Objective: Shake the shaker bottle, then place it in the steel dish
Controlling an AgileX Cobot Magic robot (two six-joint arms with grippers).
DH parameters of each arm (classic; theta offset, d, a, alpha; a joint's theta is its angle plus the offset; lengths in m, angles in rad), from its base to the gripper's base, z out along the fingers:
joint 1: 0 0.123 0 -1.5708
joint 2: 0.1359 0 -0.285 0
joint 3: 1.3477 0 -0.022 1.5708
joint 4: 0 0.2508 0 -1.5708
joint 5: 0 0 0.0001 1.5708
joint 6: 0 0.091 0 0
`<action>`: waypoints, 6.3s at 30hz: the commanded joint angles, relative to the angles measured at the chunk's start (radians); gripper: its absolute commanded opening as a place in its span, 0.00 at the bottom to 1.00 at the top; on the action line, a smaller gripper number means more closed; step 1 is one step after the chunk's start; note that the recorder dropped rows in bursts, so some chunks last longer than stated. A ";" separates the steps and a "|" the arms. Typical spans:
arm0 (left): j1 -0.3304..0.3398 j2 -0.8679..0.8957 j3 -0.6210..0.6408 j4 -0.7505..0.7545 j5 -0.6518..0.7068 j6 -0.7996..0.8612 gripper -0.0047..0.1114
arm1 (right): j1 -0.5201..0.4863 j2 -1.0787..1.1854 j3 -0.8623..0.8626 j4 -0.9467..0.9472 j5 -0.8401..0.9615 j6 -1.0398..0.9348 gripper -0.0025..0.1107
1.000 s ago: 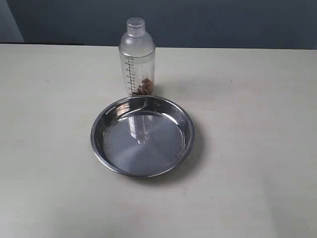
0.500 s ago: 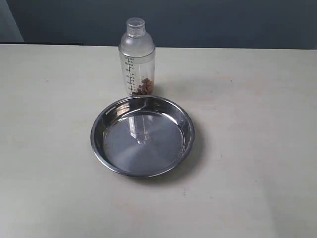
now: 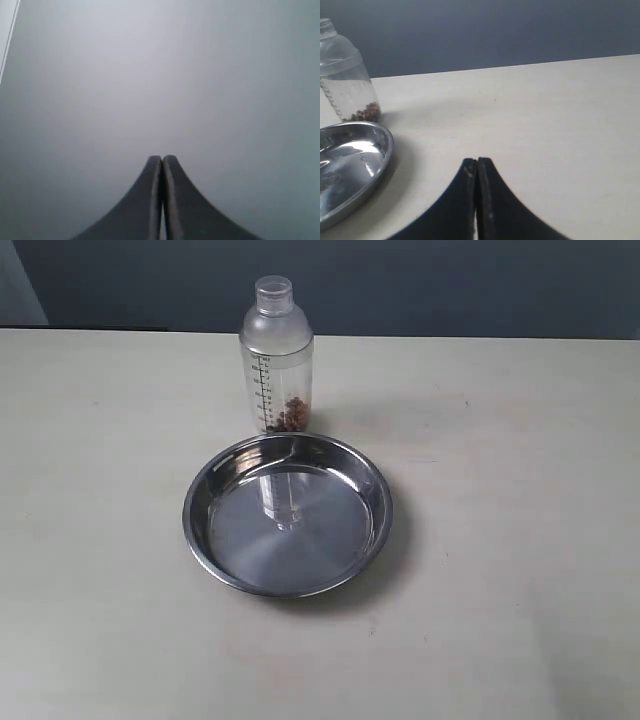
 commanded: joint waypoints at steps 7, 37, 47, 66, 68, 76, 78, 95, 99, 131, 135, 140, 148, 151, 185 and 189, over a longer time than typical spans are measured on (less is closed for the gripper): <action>-0.002 0.691 -0.372 0.317 -0.171 -0.216 0.04 | 0.002 -0.005 0.001 -0.002 -0.008 -0.004 0.01; -0.001 1.176 -0.261 0.646 -0.646 -0.347 0.43 | 0.002 -0.005 0.001 -0.002 -0.008 -0.004 0.01; -0.001 1.418 -0.498 0.791 -0.772 -0.431 0.95 | 0.002 -0.005 0.001 -0.002 -0.008 -0.004 0.01; -0.002 1.803 -0.868 0.921 -0.865 -0.492 0.95 | 0.002 -0.005 0.001 -0.002 -0.008 -0.004 0.01; -0.002 1.833 -0.878 0.921 -0.865 -0.494 0.95 | 0.002 -0.005 0.001 -0.002 -0.008 -0.004 0.01; -0.002 1.925 -0.898 0.916 -0.876 -0.489 0.95 | 0.002 -0.005 0.001 -0.002 -0.008 -0.004 0.01; -0.002 1.946 -0.913 0.925 -0.876 -0.489 0.95 | 0.002 -0.005 0.001 -0.002 -0.008 -0.004 0.01; -0.034 2.013 -1.003 0.937 -0.755 -0.490 0.95 | 0.002 -0.005 0.001 -0.002 -0.008 -0.004 0.01; -0.034 2.013 -1.003 0.933 -0.754 -0.488 0.94 | 0.002 -0.005 0.001 -0.002 -0.008 -0.004 0.01; -0.021 1.646 -1.005 0.984 -0.586 -0.672 0.04 | 0.002 -0.005 0.001 -0.002 -0.008 -0.004 0.01; -0.021 1.450 -1.005 1.161 -0.567 -0.893 0.04 | 0.002 -0.005 0.001 -0.002 -0.008 -0.004 0.01; -0.060 1.342 -0.942 1.484 -0.509 -1.187 0.04 | 0.002 -0.005 0.001 -0.002 -0.008 -0.004 0.01; -0.182 1.262 -0.691 1.430 -0.339 -1.109 0.04 | 0.002 -0.005 0.001 -0.002 -0.008 -0.004 0.01; -0.193 1.057 -0.689 1.408 -0.203 -1.143 0.04 | 0.002 -0.005 0.001 -0.002 -0.008 -0.004 0.01; -0.400 0.955 -0.239 0.829 -0.058 -0.707 0.04 | 0.002 -0.005 0.001 0.001 -0.008 -0.004 0.01; -0.370 0.877 -0.295 0.815 -0.297 -0.683 0.04 | 0.002 -0.005 0.001 0.001 -0.008 -0.004 0.01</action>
